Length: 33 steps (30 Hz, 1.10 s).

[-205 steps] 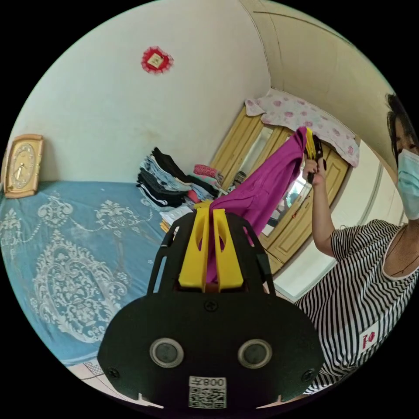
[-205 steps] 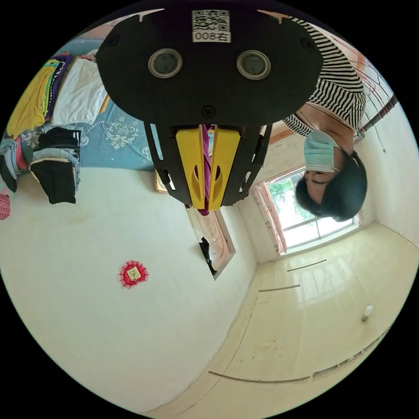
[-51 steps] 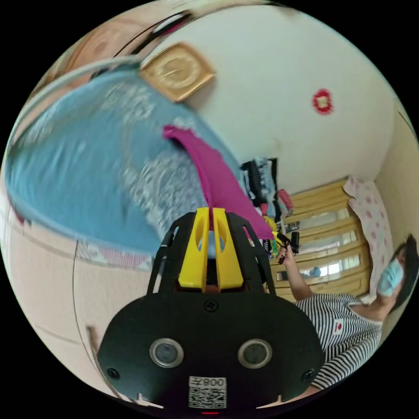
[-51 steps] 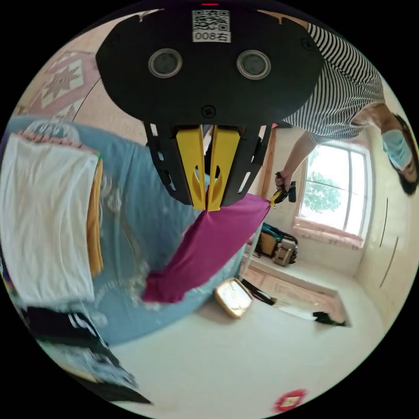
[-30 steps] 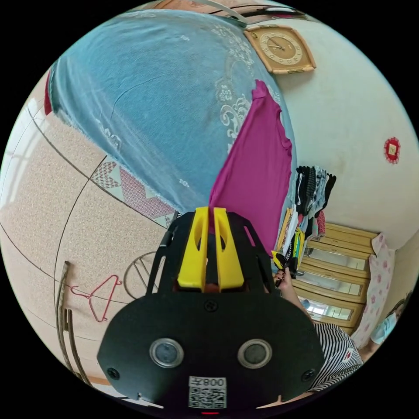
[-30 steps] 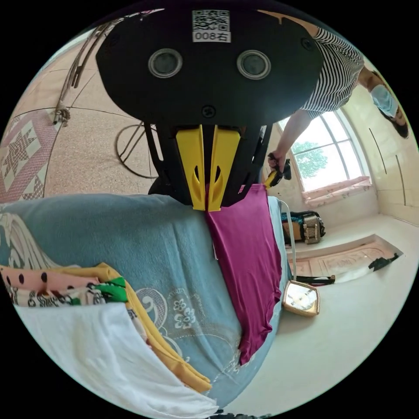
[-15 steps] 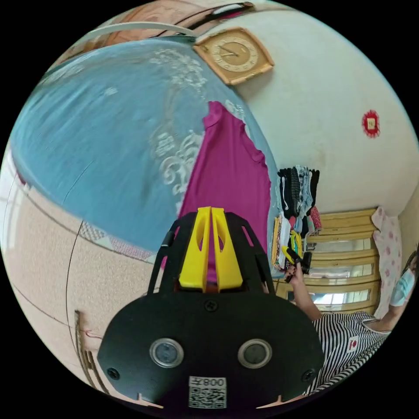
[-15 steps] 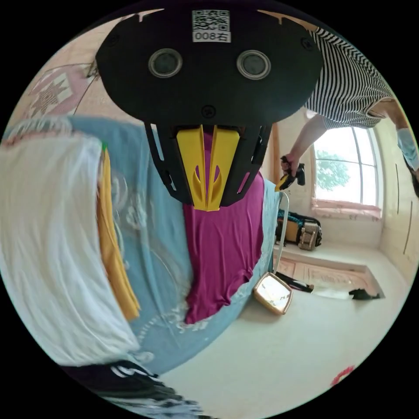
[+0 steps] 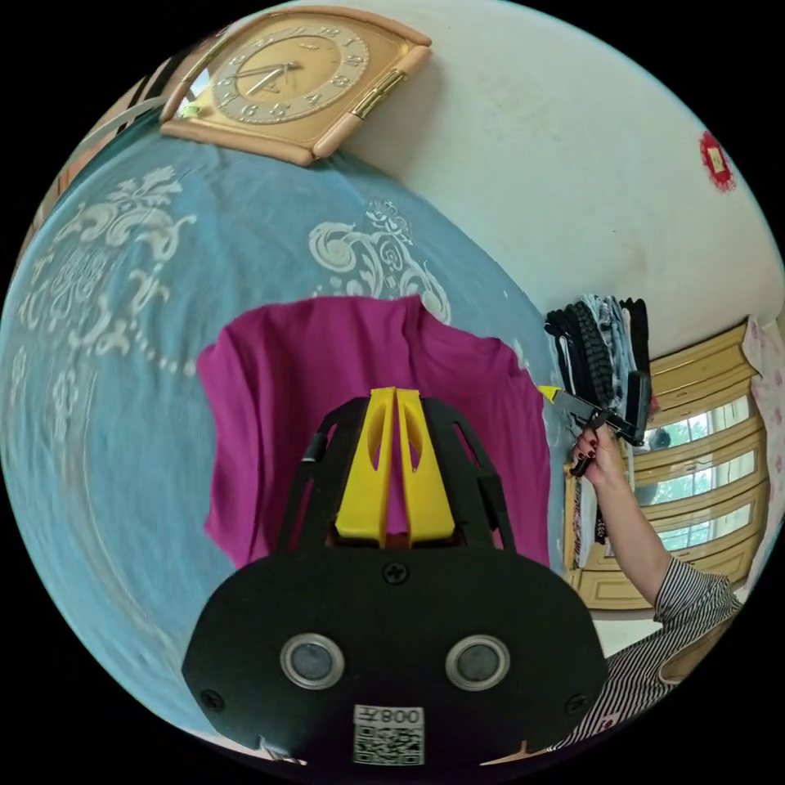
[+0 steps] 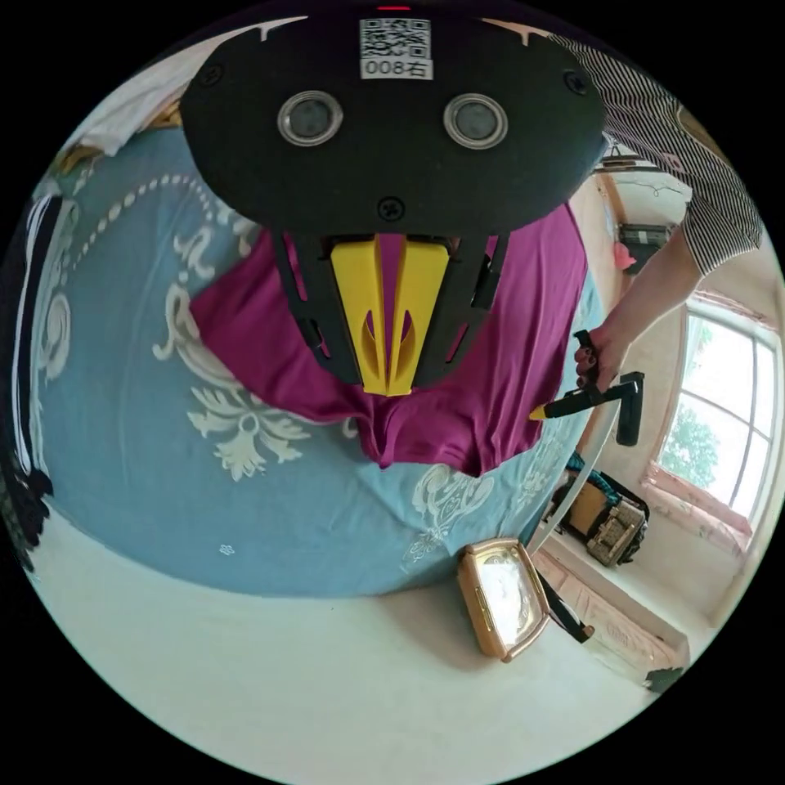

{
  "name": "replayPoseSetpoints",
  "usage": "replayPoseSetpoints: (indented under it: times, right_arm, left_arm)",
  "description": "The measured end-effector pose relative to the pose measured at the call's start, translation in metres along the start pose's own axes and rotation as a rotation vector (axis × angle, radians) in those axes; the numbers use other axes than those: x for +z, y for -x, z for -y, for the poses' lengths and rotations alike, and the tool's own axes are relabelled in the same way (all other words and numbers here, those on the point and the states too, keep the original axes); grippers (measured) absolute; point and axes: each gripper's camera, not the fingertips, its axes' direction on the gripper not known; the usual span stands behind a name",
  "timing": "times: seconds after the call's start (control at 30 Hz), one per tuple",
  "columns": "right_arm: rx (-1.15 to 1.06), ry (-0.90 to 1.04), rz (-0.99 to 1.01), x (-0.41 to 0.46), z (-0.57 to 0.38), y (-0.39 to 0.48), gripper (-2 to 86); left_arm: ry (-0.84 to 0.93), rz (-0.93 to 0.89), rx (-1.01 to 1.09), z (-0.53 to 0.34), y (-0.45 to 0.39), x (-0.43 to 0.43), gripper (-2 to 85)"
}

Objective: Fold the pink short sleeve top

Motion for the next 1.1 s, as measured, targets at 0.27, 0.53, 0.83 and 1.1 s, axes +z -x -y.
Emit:
replayPoseSetpoints:
  times: [0.27, 0.53, 0.83, 1.1]
  right_arm:
    - [0.052, -0.002, -0.034, 0.058, 0.068, -0.048, 0.0]
    - [0.123, -0.083, 0.079, 0.055, 0.084, -0.074, 0.0]
    - [0.153, -0.053, -0.088, 0.042, 0.005, -0.086, 0.1]
    - [0.213, -0.182, -0.101, 0.018, -0.032, -0.090, 1.4]
  left_arm:
    - [-0.009, 0.117, 0.066, 0.079, 0.016, 0.054, 0.2]
    - [-0.099, 0.031, 0.010, 0.090, 0.040, 0.053, 0.1]
    - [-0.129, 0.167, -0.021, 0.047, 0.078, 0.026, 0.2]
    - [-0.246, 0.143, -0.033, 0.034, 0.082, -0.004, 1.6]
